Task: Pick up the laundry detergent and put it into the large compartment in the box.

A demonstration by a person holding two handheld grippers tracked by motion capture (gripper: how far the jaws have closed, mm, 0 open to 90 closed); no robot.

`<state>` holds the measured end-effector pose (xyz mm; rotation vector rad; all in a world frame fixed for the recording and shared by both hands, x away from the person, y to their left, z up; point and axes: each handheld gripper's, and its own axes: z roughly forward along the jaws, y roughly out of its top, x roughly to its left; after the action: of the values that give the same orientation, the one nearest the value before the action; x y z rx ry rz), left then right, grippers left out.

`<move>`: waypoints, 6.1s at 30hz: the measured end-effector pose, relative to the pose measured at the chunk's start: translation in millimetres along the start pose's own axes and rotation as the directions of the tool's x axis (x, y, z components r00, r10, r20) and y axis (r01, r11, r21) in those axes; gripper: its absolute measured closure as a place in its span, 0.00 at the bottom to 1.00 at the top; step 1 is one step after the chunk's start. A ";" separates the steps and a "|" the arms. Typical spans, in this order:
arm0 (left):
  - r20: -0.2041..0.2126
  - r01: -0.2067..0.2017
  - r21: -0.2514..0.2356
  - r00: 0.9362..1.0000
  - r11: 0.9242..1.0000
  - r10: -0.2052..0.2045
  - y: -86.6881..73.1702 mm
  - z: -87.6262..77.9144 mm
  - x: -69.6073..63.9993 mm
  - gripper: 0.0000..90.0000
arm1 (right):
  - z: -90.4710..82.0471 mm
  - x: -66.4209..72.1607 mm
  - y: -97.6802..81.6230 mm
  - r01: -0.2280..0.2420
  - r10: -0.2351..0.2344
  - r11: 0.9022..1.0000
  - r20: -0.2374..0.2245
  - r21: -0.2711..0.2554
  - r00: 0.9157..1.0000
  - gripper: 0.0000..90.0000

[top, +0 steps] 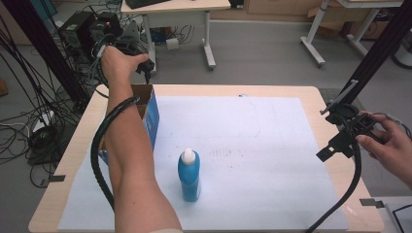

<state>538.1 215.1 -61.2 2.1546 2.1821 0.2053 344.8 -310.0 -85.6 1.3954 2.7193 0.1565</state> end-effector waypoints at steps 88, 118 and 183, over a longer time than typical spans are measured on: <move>0.070 -0.115 -0.058 0.990 0.992 0.119 -183.4 -73.8 -119.0 0.07 | 10.4 16.2 -51.9 -0.031 0.031 0.999 0.008 0.008 0.999 0.07; 0.065 -0.123 -0.016 0.990 0.992 0.124 -218.4 -27.8 -153.1 0.07 | 19.4 29.4 -69.6 -0.019 0.019 1.000 0.031 0.003 0.999 0.07; 0.037 -0.088 0.032 0.996 0.996 0.086 -228.9 30.3 -168.3 0.42 | 28.5 36.5 -63.9 0.005 -0.005 1.000 0.023 0.001 1.000 0.07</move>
<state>318.5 46.4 -131.4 2.2550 2.0897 0.1346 275.5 -315.9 -123.0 1.3821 2.7037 0.1384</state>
